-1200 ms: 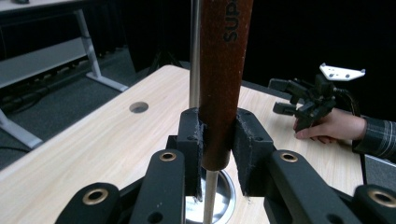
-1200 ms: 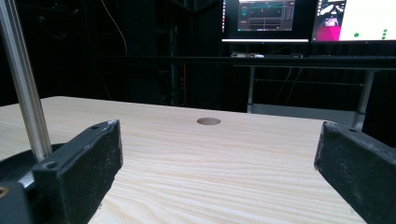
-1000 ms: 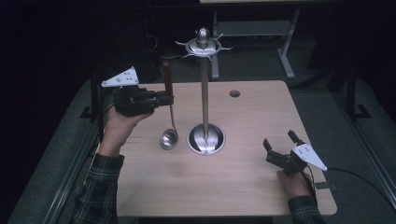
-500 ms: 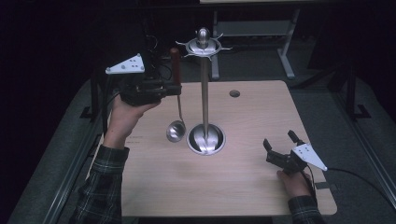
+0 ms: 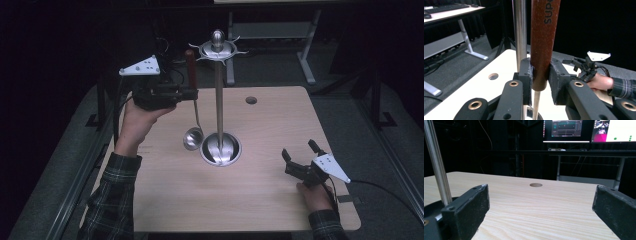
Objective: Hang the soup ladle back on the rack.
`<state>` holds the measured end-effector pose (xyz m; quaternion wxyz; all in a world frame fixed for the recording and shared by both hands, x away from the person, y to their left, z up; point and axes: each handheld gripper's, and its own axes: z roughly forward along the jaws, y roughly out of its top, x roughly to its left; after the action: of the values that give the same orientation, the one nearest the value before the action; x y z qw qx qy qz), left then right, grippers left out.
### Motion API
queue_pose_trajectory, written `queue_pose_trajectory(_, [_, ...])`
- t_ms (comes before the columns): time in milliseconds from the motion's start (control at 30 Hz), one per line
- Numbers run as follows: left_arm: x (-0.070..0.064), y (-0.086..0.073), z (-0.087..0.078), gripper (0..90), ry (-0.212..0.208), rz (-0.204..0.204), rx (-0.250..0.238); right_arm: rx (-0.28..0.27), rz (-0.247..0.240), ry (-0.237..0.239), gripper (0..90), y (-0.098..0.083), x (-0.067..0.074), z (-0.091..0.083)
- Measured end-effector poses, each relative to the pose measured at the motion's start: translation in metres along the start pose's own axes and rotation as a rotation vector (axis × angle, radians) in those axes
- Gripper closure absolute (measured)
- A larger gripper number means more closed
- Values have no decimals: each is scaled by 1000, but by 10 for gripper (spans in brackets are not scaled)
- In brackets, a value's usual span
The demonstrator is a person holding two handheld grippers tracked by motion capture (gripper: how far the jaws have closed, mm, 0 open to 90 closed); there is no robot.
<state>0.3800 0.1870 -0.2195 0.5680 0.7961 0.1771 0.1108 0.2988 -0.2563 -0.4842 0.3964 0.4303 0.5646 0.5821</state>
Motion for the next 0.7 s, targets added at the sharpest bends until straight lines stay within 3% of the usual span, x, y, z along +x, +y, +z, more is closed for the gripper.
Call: queue_pose_trajectory(700, [10,-1,19,741,3,-15,32,0,3,3,2,0,0,0])
